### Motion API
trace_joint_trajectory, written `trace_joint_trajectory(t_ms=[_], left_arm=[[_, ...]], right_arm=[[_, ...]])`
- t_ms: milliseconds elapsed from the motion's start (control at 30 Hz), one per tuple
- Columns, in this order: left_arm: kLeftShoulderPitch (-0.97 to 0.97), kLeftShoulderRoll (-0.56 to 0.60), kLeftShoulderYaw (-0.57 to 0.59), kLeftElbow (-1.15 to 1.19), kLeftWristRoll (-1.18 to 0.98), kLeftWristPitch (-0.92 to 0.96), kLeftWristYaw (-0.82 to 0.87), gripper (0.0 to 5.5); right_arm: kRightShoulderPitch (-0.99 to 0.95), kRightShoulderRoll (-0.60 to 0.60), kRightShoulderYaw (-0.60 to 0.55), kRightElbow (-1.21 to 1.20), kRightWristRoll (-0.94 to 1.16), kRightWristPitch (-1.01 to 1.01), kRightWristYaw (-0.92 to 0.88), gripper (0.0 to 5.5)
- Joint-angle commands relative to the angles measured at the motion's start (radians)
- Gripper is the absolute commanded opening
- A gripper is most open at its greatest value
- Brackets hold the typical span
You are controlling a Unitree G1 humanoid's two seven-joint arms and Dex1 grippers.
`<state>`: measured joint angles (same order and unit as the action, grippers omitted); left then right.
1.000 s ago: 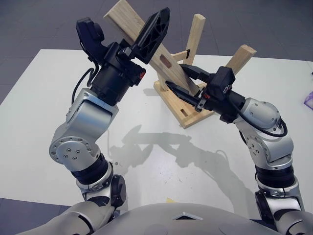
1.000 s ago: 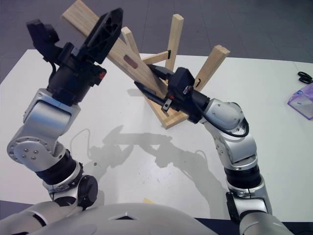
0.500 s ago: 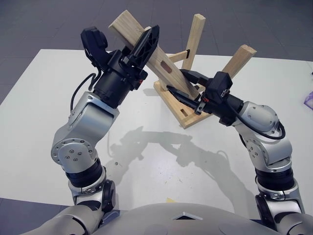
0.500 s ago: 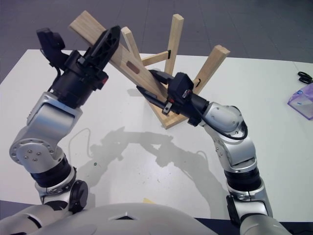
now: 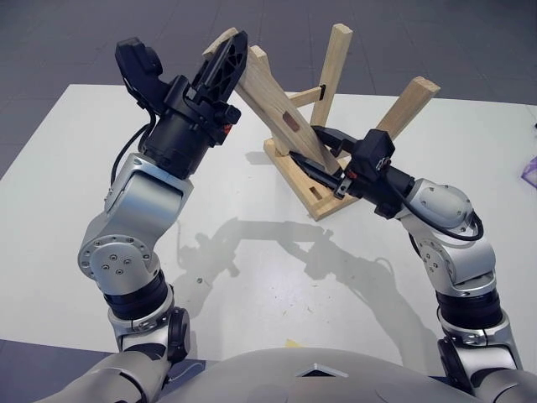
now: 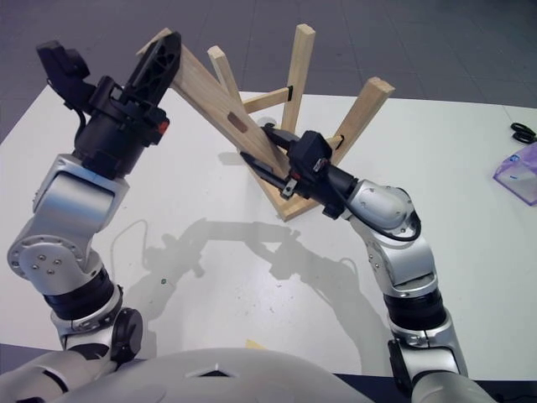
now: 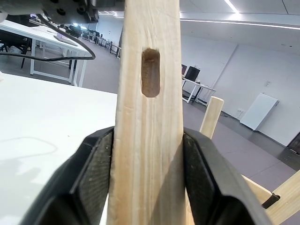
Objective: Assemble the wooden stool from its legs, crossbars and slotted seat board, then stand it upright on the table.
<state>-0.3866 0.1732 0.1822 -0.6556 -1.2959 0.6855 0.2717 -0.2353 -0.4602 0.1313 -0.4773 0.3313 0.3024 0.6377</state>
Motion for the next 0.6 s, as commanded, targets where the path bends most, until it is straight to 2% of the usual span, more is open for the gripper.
trace_joint_trajectory(t_ms=[33,300,400,600], left_arm=[[-0.003,0.049,0.039,0.022,0.027,-0.03,0.018,1.03],[-0.065,0.198,0.296,0.115,-0.024,-0.14,0.001,1.03],[-0.039,0.224,0.279,0.117,0.003,-0.13,-0.011,1.03],[0.048,0.197,0.178,0.068,0.028,-0.113,-0.036,1.03]], right_arm=[[-0.003,0.001,0.015,0.02,-0.046,0.003,-0.018,2.61],[-0.01,-0.002,-0.005,0.059,-0.065,-0.004,-0.012,4.0],[-0.063,0.065,-0.065,0.078,0.001,0.049,-0.079,4.46],[-0.303,0.204,-0.33,0.181,0.271,0.241,-0.334,5.29]])
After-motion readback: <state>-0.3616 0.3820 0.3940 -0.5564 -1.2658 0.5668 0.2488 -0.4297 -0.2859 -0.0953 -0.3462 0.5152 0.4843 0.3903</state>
